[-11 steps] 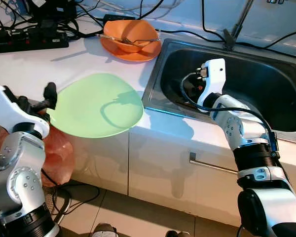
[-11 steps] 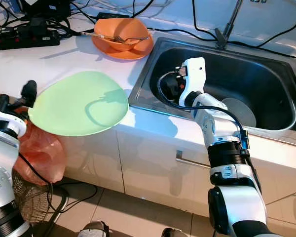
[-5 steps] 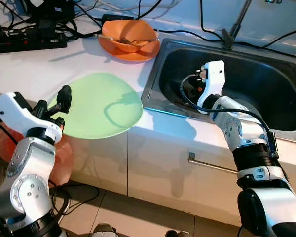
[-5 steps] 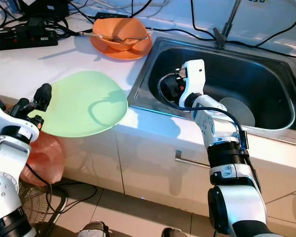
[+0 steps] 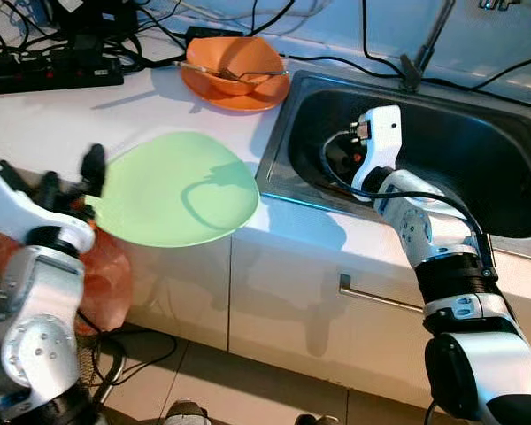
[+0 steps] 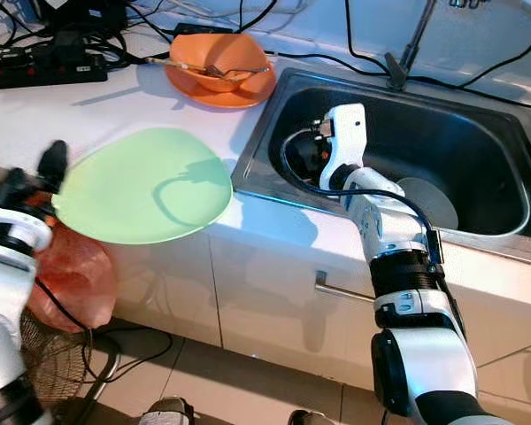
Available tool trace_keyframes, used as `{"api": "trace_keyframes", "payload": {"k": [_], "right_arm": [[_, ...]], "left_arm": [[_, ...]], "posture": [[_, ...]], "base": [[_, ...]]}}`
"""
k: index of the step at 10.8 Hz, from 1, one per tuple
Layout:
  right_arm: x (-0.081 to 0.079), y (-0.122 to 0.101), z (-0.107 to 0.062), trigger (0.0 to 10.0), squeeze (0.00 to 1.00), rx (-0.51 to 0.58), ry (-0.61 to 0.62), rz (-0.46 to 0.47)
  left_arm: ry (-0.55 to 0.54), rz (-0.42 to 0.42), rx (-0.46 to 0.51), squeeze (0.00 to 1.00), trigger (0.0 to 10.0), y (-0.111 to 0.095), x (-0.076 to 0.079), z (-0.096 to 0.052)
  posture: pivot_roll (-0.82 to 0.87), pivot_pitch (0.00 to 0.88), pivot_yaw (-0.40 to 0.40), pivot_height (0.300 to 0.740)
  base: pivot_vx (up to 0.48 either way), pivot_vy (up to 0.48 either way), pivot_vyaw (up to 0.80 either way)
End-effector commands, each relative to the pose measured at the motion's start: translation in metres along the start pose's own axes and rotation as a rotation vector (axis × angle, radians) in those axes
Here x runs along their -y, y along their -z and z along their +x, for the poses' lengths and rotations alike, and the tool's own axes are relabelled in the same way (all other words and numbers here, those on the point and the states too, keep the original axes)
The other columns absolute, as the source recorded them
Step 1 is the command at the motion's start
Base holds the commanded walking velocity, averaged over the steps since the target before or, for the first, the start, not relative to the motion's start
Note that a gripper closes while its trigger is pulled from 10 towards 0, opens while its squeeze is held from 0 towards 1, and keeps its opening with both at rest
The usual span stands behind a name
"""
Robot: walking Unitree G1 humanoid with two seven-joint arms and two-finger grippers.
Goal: Kitchen organization
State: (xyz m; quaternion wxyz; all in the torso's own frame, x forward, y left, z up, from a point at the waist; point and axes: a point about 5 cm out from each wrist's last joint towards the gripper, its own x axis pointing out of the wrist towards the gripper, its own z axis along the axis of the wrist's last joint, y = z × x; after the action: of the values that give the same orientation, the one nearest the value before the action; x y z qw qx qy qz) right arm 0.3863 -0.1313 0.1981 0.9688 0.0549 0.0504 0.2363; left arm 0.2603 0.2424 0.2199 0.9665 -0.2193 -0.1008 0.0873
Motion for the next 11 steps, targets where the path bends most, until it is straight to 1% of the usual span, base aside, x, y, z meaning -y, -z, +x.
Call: {"api": "trace_keyframes", "payload": {"k": [1, 2, 3, 4, 5, 6, 7, 8, 9, 10, 11], "right_arm": [[0.001, -0.004, 0.000, 10.0, 0.00, 0.017, 0.001, -0.014], [0.001, -0.003, 0.000, 10.0, 0.00, 0.016, 0.000, -0.014], [0.001, -0.004, 0.002, 10.0, 0.00, 0.016, -0.005, -0.015], [0.000, -0.004, 0.002, 10.0, 0.00, 0.016, -0.007, -0.016], [0.000, -0.004, 0.003, 10.0, 0.00, 0.017, -0.007, -0.017], [0.000, -0.004, 0.003, 10.0, 0.00, 0.018, -0.007, -0.018], [0.001, -0.005, 0.002, 10.0, 0.00, 0.023, -0.006, -0.019], [0.001, -0.005, 0.002, 10.0, 0.00, 0.025, -0.005, -0.019], [0.000, -0.005, 0.000, 10.0, 0.00, 0.022, -0.022, -0.020], [-0.005, -0.005, -0.002, 10.0, 0.00, 0.013, -0.071, -0.026], [-0.012, -0.003, -0.006, 10.0, 0.00, -0.005, -0.150, -0.046]], "left_arm": [[-0.042, 0.050, 0.064, 0.00, 10.0, -0.015, -0.001, -0.004], [-0.091, 0.046, 0.031, 0.00, 10.0, -0.010, -0.010, -0.007], [-0.173, 0.006, -0.034, 0.00, 10.0, 0.003, -0.023, -0.014], [-0.207, -0.005, -0.067, 0.00, 10.0, 0.011, -0.030, -0.018], [-0.213, -0.020, -0.108, 0.00, 10.0, 0.019, -0.031, -0.019], [-0.207, -0.052, -0.141, 0.00, 10.0, 0.025, -0.030, -0.019], [-0.163, -0.098, -0.170, 0.00, 10.0, 0.032, -0.024, -0.016], [-0.136, -0.123, -0.173, 0.00, 10.0, 0.033, -0.019, -0.014], [-0.098, -0.146, -0.169, 0.00, 10.0, 0.032, -0.011, -0.012], [-0.088, -0.159, -0.174, 0.00, 10.0, 0.033, -0.008, -0.012], [-0.074, -0.181, -0.179, 0.00, 10.0, 0.034, -0.005, -0.011]], "posture": [[0.28, 0.088, -0.061, 0.740], [0.29, 0.088, -0.062, 0.740], [0.29, 0.086, -0.063, 0.740], [0.29, 0.085, -0.063, 0.740], [0.29, 0.083, -0.062, 0.740], [0.29, 0.080, -0.060, 0.740], [0.28, 0.079, -0.059, 0.740], [0.28, 0.079, -0.056, 0.740], [0.28, 0.077, -0.055, 0.740], [0.28, 0.077, -0.055, 0.740], [0.27, 0.078, -0.053, 0.740]], "base": [[0.000, 0.000, 0.00], [0.000, 0.000, 0.00], [0.000, 0.000, 0.00], [0.000, 0.000, 0.00], [0.000, 0.000, 0.00], [0.000, 0.000, 0.00], [0.000, 0.000, 0.00], [0.000, 0.000, 0.00], [0.000, 0.000, 0.00], [0.000, 0.000, 0.00], [0.000, 0.000, 0.00]]}}
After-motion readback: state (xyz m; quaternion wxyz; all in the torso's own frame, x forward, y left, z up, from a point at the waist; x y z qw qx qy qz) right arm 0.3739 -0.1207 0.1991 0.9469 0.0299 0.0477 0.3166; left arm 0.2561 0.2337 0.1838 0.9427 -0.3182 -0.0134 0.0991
